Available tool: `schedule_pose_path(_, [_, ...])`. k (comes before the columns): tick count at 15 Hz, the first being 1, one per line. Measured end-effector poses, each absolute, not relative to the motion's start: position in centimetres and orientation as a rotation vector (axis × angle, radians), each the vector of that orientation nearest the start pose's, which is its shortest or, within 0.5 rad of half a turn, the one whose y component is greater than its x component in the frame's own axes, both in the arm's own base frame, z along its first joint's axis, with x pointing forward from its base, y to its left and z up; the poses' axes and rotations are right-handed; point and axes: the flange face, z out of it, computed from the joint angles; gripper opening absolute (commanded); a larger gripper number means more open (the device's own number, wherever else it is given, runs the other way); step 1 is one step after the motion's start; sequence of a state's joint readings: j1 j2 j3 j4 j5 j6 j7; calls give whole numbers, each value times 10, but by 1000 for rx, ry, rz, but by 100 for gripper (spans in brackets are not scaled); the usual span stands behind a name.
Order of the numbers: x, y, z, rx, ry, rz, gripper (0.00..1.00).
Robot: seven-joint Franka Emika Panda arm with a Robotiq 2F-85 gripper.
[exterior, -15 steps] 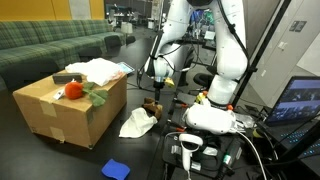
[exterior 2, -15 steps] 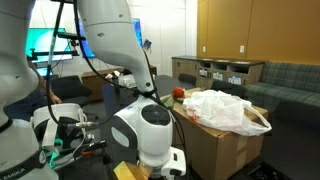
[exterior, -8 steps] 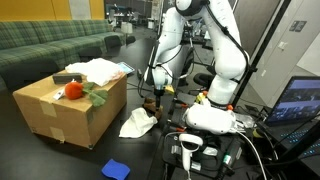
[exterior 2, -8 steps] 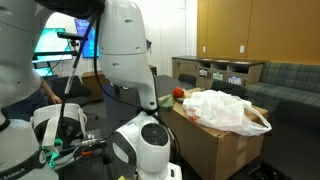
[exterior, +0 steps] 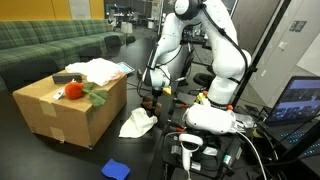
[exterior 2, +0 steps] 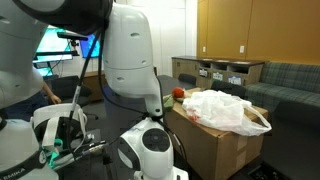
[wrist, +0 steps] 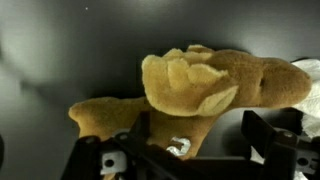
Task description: Swap the things on the box with the things on the table
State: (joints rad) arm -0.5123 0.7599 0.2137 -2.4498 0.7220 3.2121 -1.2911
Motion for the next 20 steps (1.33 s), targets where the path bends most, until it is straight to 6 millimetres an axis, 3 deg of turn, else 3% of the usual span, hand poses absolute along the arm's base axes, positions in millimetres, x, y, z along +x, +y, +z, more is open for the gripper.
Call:
schedule_pose_path(5, [386,-166,15,-3053,-296,-126,27])
schedule_pose_path(9, [388,-167,15,-3052,-302,-132,2])
schedule_pose_path(15, [387,-163,25,-3054,-327,-135,3])
schedule_pose_path(20, [367,-151,63,-3080,-359,-131,3])
